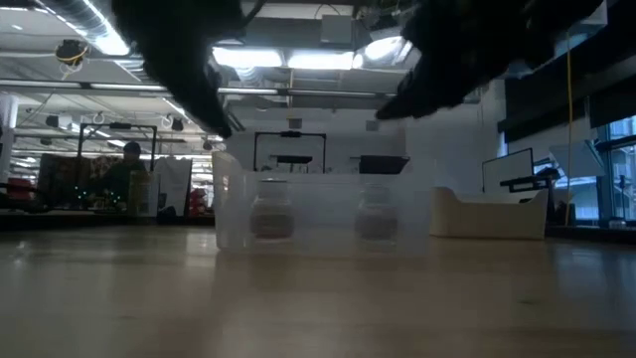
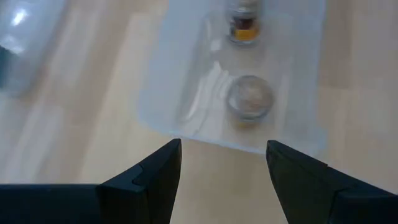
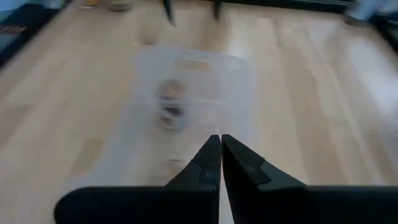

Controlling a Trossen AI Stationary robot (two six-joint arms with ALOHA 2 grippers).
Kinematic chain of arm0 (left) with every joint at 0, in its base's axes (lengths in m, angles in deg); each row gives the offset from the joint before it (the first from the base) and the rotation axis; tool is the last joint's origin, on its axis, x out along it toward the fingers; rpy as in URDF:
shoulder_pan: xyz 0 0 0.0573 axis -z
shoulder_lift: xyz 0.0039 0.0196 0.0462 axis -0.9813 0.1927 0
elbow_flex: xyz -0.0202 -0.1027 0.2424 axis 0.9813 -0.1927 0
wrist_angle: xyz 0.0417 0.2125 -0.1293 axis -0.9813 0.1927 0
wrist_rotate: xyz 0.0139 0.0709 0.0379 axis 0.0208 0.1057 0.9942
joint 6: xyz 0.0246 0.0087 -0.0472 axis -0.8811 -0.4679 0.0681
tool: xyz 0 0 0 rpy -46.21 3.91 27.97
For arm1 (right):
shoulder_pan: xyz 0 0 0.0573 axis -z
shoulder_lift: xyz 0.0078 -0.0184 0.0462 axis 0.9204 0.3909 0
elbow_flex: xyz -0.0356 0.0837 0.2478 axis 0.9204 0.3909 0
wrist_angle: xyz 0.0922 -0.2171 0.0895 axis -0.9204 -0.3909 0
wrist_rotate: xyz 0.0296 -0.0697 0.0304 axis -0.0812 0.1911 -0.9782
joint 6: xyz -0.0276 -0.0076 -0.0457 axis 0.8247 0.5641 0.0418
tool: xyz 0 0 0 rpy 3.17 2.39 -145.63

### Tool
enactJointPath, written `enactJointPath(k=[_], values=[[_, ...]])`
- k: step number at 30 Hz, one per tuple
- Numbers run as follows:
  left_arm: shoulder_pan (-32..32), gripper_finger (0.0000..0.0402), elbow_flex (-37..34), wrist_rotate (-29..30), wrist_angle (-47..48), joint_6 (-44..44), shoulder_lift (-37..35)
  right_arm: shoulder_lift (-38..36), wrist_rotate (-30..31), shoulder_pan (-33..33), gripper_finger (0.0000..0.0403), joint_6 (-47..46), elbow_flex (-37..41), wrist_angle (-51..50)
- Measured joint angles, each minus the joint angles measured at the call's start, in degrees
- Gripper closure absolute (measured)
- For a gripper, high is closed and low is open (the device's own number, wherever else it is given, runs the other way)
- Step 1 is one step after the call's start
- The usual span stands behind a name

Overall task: Sort spices by type
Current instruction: Put the right transparent seasoning bottle into the bottom transparent bin

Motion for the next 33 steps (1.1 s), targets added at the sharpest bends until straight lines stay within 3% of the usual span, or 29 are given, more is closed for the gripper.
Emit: enactJointPath(k=[3, 7, 13, 22, 33], values=[[2.6, 0.0183, -3.8, 0.3, -4.5, 3.1, 0.0, -0.3, 3.1, -5.1, 0.0386, 0.1, -4.6, -7.8], [5.3, 0.0183, -6.5, 0.6, -9.4, 5.5, 0.1, 0.2, 12.5, -12.8, 0.0386, -1.7, -12.0, -21.0], [8.5, 0.0183, -7.8, 1.5, -14.9, 6.4, 0.1, 0.3, 19.9, -22.6, 0.0386, -12.3, -20.2, -35.7], [11.3, 0.0183, -7.8, 2.3, -20.7, 6.4, 0.2, 0.5, 20.9, -34.5, 0.0386, -34.2, -22.7, -48.1], [12.8, 0.0183, -7.7, 3.5, -26.1, 5.2, 0.2, 4.4, 17.9, -44.2, 0.0386, -54.0, -23.1, -51.8]])
